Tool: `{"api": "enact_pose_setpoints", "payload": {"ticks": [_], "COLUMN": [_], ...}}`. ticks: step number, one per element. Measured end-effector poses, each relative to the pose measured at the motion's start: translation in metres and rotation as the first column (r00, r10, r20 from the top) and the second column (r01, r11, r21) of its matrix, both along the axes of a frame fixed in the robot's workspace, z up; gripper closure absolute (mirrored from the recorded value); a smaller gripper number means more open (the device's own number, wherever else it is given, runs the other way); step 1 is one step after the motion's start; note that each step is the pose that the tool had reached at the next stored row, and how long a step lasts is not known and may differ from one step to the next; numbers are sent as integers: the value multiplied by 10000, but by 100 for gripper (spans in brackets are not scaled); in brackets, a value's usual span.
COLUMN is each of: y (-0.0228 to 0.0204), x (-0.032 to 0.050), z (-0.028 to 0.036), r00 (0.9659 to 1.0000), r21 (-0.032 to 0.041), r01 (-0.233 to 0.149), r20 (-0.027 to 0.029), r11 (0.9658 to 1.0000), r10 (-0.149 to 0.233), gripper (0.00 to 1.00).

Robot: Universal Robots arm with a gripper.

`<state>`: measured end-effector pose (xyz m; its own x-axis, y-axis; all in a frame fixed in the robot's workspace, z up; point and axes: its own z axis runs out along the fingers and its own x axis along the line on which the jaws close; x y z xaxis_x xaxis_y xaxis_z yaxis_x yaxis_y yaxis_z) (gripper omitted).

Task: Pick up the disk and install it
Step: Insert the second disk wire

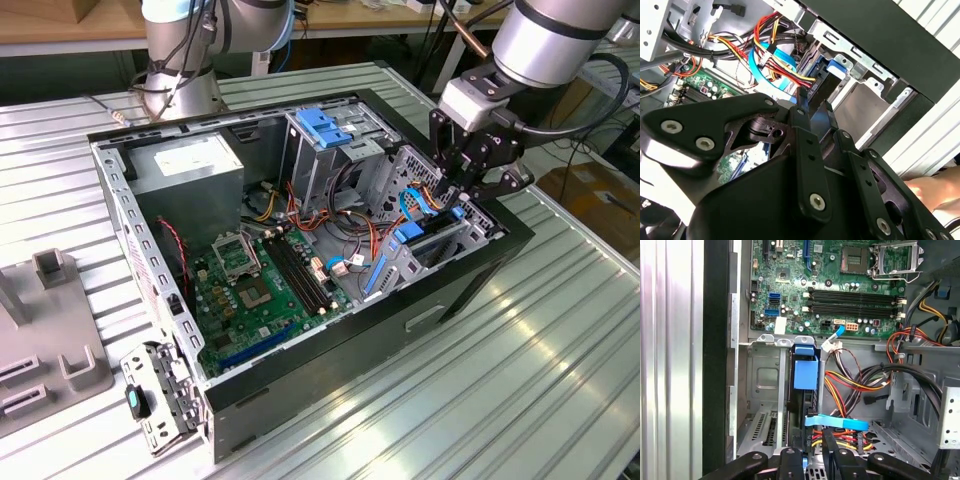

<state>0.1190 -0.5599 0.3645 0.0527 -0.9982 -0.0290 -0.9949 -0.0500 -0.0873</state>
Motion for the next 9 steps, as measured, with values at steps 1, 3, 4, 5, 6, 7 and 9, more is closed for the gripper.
{"api": "enact_pose_setpoints", "payload": {"ticks": [1, 3, 4, 5, 6, 7, 9], "y": [0, 0, 0, 0, 0, 0, 0], "x": [0, 0, 0, 0, 0, 0, 0], "z": [0, 0, -1, 0, 0, 0, -1], "r00": [10000, 10000, 10000, 10000, 10000, 10000, 10000], "r21": [0, 0, 1, 1, 0, 1, 1], "r01": [0, 0, -1, 0, -1, -1, 0], "r20": [-6, -18, -27, -36, -42, -47, -62], "r11": [10000, 10000, 10000, 10000, 10000, 10000, 10000], "r10": [0, 0, 1, 0, 1, 1, 0], "gripper": [70, 70, 70, 70, 70, 70, 70]}}
